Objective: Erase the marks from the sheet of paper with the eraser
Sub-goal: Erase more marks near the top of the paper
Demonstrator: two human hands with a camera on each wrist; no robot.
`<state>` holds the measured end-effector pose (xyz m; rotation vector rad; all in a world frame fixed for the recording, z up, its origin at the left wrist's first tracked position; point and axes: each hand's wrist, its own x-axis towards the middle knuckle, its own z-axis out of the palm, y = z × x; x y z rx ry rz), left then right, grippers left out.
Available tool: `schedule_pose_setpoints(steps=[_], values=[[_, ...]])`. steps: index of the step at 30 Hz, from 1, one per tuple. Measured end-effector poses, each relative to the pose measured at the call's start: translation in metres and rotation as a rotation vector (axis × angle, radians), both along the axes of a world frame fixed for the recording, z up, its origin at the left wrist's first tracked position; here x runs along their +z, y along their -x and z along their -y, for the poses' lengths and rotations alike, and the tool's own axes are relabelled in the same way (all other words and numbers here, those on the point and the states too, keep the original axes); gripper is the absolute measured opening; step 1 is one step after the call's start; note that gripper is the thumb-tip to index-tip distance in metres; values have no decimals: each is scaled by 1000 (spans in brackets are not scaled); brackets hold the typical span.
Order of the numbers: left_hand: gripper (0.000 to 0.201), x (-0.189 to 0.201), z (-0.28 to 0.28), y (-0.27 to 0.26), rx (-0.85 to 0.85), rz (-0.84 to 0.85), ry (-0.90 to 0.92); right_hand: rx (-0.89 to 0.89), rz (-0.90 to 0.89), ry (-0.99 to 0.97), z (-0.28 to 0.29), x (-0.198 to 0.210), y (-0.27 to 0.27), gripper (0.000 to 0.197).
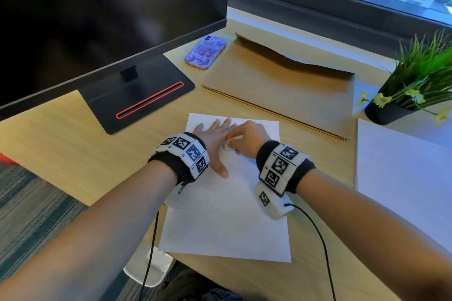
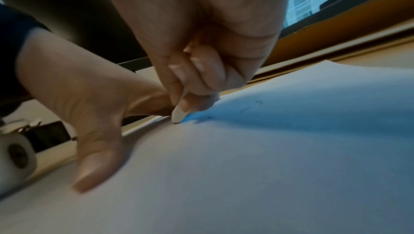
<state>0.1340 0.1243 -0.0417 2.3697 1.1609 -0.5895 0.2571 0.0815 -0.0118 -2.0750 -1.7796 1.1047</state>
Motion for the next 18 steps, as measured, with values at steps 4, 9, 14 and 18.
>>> schedule_pose_setpoints(steps=[4,9,14,18], values=[[133,0,-1,0,-8,-40,-6,-44,-40,-2,13,-7,0,21],[135,-4,-2,0,-14,-43,-20,-30,-57,87,17,-2,1,15],[135,0,2,4,33,40,0,-207,-119,6,3,-8,6,22],[139,-2,2,3,69,45,-4,-57,-81,109,22,-8,5,19]])
